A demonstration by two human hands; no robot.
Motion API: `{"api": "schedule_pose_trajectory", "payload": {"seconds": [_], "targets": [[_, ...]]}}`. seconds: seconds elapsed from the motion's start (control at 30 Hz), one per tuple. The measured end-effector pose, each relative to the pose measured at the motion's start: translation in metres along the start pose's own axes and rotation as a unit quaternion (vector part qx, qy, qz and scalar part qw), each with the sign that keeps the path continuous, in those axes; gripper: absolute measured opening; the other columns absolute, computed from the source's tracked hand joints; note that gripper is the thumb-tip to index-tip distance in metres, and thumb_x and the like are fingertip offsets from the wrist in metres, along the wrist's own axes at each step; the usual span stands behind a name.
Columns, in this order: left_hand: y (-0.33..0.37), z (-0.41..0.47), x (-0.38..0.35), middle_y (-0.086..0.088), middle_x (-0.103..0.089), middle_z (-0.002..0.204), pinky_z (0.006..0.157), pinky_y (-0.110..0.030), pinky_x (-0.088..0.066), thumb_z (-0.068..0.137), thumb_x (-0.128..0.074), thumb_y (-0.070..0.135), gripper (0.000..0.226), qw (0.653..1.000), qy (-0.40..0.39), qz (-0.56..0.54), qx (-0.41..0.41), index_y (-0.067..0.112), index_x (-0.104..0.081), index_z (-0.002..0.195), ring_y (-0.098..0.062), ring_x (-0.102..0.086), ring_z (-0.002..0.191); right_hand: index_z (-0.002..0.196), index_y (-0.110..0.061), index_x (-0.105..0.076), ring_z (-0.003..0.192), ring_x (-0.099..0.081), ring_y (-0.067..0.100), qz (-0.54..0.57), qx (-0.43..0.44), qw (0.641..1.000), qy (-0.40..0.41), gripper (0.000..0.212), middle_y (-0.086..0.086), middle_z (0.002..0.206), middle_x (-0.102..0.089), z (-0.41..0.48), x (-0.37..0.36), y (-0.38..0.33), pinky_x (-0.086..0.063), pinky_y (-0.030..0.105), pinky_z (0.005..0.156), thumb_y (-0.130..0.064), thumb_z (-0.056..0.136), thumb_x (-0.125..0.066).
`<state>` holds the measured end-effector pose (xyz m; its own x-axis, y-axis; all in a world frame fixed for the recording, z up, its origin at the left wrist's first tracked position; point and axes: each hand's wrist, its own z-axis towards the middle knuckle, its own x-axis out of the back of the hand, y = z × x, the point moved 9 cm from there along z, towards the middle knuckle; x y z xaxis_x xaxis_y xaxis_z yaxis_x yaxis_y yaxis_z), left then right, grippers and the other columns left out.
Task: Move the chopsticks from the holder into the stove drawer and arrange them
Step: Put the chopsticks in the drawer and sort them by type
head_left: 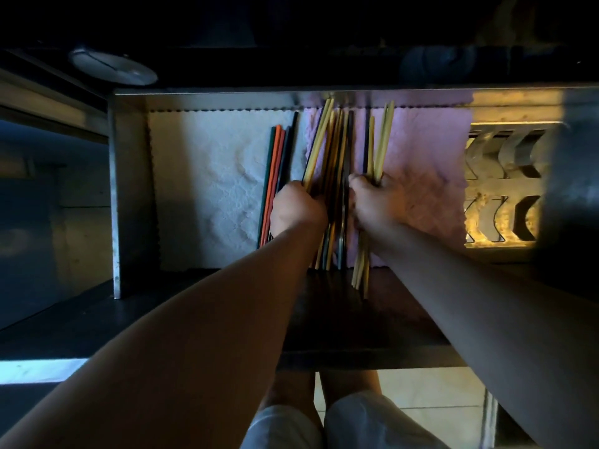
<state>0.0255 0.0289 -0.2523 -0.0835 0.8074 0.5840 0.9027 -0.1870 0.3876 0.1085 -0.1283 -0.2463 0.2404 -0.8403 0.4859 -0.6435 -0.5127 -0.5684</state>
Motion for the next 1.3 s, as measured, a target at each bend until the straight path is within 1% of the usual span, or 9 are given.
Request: {"api": "schedule_pose_trajectory", "payload": {"seconds": [0.3,0.4,0.47,0.6,0.7,0.87,0.97,1.13,1.3], "targets": [[-0.001,-0.006,0.009,-0.001,-0.059,0.077,0.061,-0.028,-0.040,0.088,-0.059,0.030,0.023,1.000,0.020,-0.011,-0.013,0.010,-0.062,0.099,-0.020,-0.055,0.065,0.075,-0.019,-0.054,0.075,-0.056,0.021,-0.024,-0.012,1.000,-0.016,0.019,-0.003,0.073,-0.053,0.000,-0.008,-0.001,-0.045,0.027,0.067,-0.029,0.084,-0.067],[0.001,-0.007,0.007,0.000,-0.061,0.083,0.062,-0.030,-0.044,0.087,-0.062,0.033,0.026,1.000,0.015,0.002,-0.024,0.013,-0.059,0.103,-0.021,-0.059,0.071,0.084,-0.019,-0.054,0.074,-0.056,0.020,-0.027,-0.014,0.999,-0.016,0.017,-0.003,0.073,-0.053,-0.001,-0.006,-0.003,-0.040,0.022,0.057,-0.030,0.085,-0.067],[0.002,-0.007,0.005,-0.002,-0.064,0.086,0.064,-0.032,-0.050,0.088,-0.063,0.037,0.028,0.999,0.020,0.015,-0.019,0.014,-0.060,0.104,-0.025,-0.062,0.077,0.094,-0.020,-0.055,0.077,-0.054,0.019,-0.020,-0.023,0.999,-0.027,0.016,-0.004,0.077,-0.053,-0.002,-0.007,-0.002,-0.038,0.024,0.066,-0.030,0.086,-0.065],[0.005,-0.005,0.001,0.004,-0.055,0.068,0.058,-0.028,-0.042,0.086,-0.063,0.028,0.017,1.000,0.004,0.029,-0.007,0.014,-0.065,0.096,-0.021,-0.056,0.064,0.067,-0.022,-0.043,0.070,-0.053,0.018,-0.015,-0.027,0.999,-0.039,0.029,-0.008,0.068,-0.047,-0.002,-0.005,0.000,-0.040,0.028,0.068,-0.028,0.087,-0.064],[0.008,-0.008,0.002,0.005,-0.053,0.067,0.058,-0.027,-0.040,0.085,-0.063,0.027,0.018,1.000,-0.001,0.026,-0.006,0.014,-0.065,0.097,-0.020,-0.054,0.064,0.065,-0.025,-0.043,0.058,-0.051,0.013,-0.007,-0.031,0.999,-0.043,0.029,-0.005,0.065,-0.050,-0.003,-0.002,0.001,-0.043,0.028,0.059,-0.027,0.086,-0.064],[0.010,-0.014,0.013,-0.005,-0.061,0.090,0.070,-0.033,-0.047,0.087,-0.055,0.034,0.031,0.999,0.037,0.011,-0.004,0.012,-0.056,0.108,-0.029,-0.060,0.082,0.072,-0.018,-0.058,0.049,-0.051,0.013,-0.007,-0.007,0.999,-0.036,0.016,-0.004,0.058,-0.053,-0.002,0.004,-0.004,-0.038,0.020,0.045,-0.026,0.083,-0.066],[0.016,-0.019,0.014,-0.003,-0.062,0.088,0.069,-0.032,-0.047,0.087,-0.055,0.037,0.027,0.999,0.034,0.017,-0.023,0.016,-0.058,0.104,-0.027,-0.060,0.079,0.071,-0.019,-0.058,0.046,-0.050,0.012,-0.002,-0.002,0.999,-0.033,0.016,-0.004,0.056,-0.052,-0.002,0.005,-0.006,-0.036,0.016,0.040,-0.025,0.083,-0.067],[0.020,-0.019,0.005,-0.003,-0.068,0.088,0.068,-0.034,-0.054,0.088,-0.058,0.038,0.027,0.999,0.018,0.017,-0.040,0.020,-0.065,0.106,-0.028,-0.066,0.080,0.066,-0.020,-0.056,0.051,-0.054,0.019,0.002,-0.005,1.000,-0.025,0.021,-0.002,0.057,-0.054,-0.001,0.007,-0.003,-0.040,0.023,0.050,-0.029,0.081,-0.068],[0.019,-0.018,0.009,0.000,-0.061,0.089,0.069,-0.035,-0.050,0.091,-0.058,0.039,0.033,0.998,0.060,0.004,-0.034,0.019,-0.048,0.115,-0.026,-0.060,0.078,0.061,-0.019,-0.056,0.044,-0.050,0.018,0.019,-0.013,0.999,-0.037,0.024,-0.003,0.052,-0.051,0.001,0.005,0.001,-0.040,0.026,0.049,-0.029,0.080,-0.067]]}}
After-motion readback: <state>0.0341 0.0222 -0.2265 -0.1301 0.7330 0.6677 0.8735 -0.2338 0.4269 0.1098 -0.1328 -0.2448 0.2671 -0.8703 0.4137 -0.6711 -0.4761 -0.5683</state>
